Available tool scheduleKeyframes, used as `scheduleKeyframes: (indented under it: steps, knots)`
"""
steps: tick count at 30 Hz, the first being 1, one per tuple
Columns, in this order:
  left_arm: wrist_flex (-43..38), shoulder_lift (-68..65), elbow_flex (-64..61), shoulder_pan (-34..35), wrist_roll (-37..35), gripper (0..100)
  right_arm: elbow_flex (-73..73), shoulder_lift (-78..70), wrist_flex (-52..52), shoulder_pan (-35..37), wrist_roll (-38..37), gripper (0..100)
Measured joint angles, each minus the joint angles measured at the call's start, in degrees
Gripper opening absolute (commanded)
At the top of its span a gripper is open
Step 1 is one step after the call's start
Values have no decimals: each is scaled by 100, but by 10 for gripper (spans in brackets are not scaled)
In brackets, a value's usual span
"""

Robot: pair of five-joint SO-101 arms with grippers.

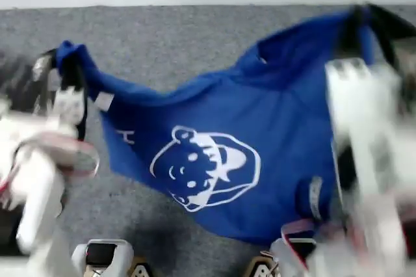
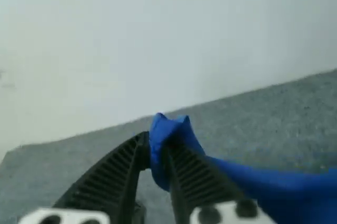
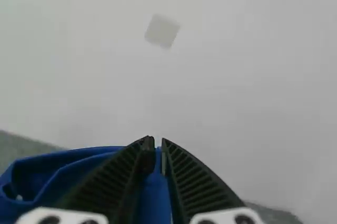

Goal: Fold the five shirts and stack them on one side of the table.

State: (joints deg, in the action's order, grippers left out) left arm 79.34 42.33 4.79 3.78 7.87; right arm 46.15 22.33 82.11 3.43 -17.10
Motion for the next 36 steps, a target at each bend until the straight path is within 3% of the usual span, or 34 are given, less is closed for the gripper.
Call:
scheduleKeyframes:
  steps: [6, 12, 16, 22, 28, 36]
  knots:
    - [-1354, -1143, -985, 0, 0, 16, -1354, -1116, -1600, 35, 0, 8]
    - [-2567, -2251, -985, 9, 0, 16, -1495, -2488, -3385, 35, 0, 8]
    - [-2725, -2954, -413, 105, 0, 16, -1213, -3279, -4026, 26, 0, 8]
    - [-2681, -4237, 527, 299, 0, 16, 141, -4475, -4062, 44, 0, 8]
    - [-2189, -5204, 862, 299, 0, 16, 888, -5503, -3051, 35, 0, 8]
    - [-756, -5310, 914, 299, 0, 16, 1811, -5653, 62, 26, 0, 8]
